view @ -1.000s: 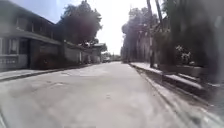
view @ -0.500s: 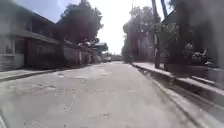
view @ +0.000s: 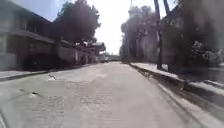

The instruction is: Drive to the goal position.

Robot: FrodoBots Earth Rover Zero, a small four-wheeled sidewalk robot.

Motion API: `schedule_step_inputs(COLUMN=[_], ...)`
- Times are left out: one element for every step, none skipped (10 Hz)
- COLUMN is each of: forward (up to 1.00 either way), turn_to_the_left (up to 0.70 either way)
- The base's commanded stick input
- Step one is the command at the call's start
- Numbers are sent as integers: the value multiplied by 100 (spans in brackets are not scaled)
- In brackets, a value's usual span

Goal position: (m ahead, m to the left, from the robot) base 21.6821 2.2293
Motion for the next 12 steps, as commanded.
schedule_step_inputs(forward=[100, 100, 100, 100, 100, 100, 100, 100, 100, 100, 100, 100], turn_to_the_left=[3, 3, 3, 3, 3, 3, 3, 3, 3, 3, 3, 3])
